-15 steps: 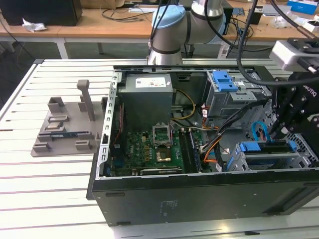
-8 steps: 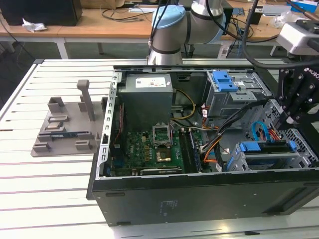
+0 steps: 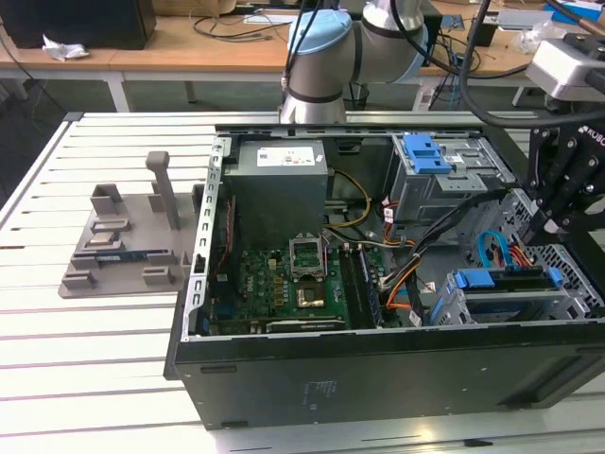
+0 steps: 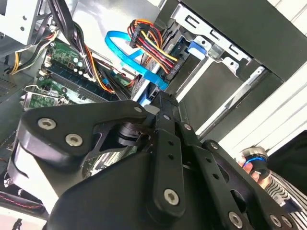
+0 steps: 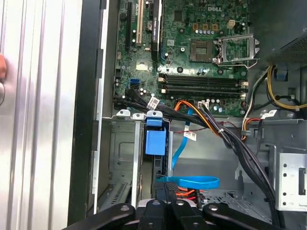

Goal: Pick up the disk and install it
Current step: 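Insert the second disk wire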

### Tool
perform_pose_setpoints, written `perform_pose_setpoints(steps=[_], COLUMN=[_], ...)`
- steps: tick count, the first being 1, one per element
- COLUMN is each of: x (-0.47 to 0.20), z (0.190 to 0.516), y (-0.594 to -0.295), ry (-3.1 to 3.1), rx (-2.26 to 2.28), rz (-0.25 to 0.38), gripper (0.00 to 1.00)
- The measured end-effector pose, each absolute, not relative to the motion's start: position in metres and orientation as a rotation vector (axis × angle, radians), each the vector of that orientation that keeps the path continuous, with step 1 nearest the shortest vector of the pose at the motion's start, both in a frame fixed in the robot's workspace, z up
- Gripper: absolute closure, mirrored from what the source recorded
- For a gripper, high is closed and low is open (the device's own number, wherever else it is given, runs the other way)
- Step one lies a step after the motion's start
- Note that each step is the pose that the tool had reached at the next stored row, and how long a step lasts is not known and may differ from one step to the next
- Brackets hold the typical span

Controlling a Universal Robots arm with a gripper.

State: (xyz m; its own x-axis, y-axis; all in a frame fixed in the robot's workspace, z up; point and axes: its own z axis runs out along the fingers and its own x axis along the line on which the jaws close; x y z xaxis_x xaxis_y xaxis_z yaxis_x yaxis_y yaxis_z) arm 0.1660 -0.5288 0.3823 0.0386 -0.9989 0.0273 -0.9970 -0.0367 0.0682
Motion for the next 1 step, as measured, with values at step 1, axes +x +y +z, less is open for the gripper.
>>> perform_pose_setpoints(steps=[1], x=[0.1660], z=[0.3823], y=[-0.5288], ry=[-2.132], rx=[2.214], rz=[-0.042], gripper=[0.89])
